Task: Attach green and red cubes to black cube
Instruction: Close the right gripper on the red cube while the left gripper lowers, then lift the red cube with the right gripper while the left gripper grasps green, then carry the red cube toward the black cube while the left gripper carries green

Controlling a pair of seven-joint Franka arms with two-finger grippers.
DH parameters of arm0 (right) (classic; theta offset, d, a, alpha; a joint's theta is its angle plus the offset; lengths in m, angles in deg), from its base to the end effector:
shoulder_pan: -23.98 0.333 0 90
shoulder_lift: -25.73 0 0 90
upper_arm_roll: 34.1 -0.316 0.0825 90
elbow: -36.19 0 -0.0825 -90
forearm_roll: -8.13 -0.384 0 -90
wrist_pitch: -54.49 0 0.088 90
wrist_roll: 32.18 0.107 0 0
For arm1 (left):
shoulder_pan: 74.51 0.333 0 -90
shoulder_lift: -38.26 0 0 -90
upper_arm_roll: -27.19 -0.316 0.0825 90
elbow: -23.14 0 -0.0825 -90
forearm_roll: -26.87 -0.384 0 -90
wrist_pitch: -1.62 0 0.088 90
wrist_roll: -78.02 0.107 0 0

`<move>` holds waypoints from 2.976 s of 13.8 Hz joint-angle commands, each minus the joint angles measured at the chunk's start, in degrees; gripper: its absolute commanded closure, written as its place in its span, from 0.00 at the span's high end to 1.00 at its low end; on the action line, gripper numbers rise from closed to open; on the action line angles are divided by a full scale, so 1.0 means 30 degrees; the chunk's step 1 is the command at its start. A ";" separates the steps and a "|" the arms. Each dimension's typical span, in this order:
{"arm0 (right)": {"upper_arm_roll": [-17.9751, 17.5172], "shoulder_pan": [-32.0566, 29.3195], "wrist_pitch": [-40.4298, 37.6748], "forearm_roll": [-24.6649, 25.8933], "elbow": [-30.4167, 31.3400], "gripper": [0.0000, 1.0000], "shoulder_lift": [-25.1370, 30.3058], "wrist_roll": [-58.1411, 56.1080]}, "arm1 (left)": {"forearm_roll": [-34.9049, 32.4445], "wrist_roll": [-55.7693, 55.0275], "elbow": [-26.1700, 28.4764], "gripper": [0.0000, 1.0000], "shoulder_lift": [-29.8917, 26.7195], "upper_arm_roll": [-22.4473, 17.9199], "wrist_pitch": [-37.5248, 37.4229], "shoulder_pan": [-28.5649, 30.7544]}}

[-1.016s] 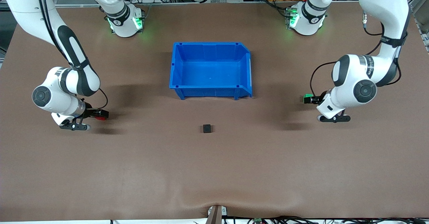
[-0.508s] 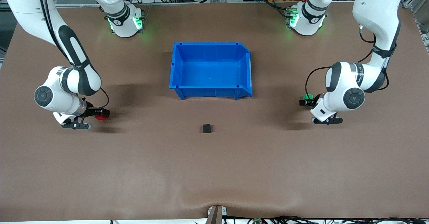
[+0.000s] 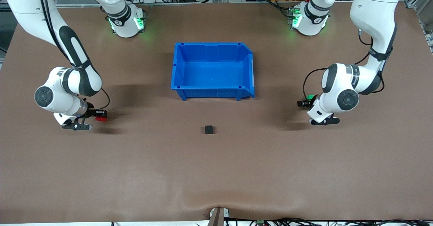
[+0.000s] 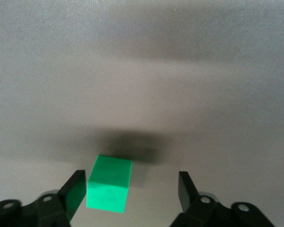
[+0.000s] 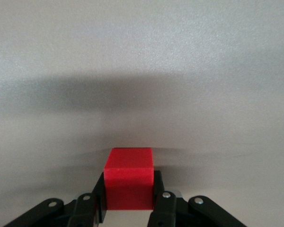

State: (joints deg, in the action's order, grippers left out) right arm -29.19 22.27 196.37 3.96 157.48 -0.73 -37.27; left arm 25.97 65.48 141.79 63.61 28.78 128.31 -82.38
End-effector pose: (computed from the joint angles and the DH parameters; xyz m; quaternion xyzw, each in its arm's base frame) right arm 0.5623 -0.0661 0.1839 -0.9980 0.0395 0.0494 0.0068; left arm 0.5470 -0.0908 0.1928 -0.9884 -0.0214 0.1477 0.0281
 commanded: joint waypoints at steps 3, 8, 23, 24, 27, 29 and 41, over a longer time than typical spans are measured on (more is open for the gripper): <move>-0.0173 -0.0278 -0.0098 0.0158 -0.0466 0.00 0.0268 -0.1696 | -0.0579 0.1421 -0.0116 0.80 0.0253 -0.0060 -0.0102 0.0162; -0.0085 -0.0366 -0.0187 0.0187 -0.1434 0.00 0.0355 -0.7112 | -0.0579 0.3061 -0.0145 0.73 0.0486 -0.0060 -0.0483 0.0658; -0.0114 -0.0689 -0.0245 0.1095 -0.5359 0.00 0.0356 -2.3284 | -0.0345 0.2511 -0.0642 0.00 0.0051 -0.0089 -0.0629 0.1010; -0.0114 -0.0660 -0.0245 0.1096 -0.5681 0.00 0.0327 -2.4340 | -0.0316 0.2510 -0.0730 0.00 -0.0300 -0.0089 -0.1238 0.1505; -0.0231 -0.0514 -0.0623 0.1066 -0.6589 0.00 0.0297 -2.7069 | 0.0325 0.2394 -0.1607 0.00 -0.0684 -0.0031 -0.2618 0.2123; -0.0231 0.0011 -0.2927 0.1037 -0.7961 0.00 0.0268 -2.7339 | 0.0768 0.1840 -0.2223 0.00 -0.1063 -0.0060 -0.4166 0.2096; -0.0759 0.3644 -0.8742 -0.0837 -1.3354 0.00 -0.3093 -2.8714 | 0.4865 -0.7091 -0.3836 0.00 -0.0715 0.0817 -0.4088 0.1510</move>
State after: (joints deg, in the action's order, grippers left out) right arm -31.63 32.08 170.72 3.29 121.95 -4.84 -121.67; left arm 38.10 48.40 132.22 60.15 30.38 115.51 -77.57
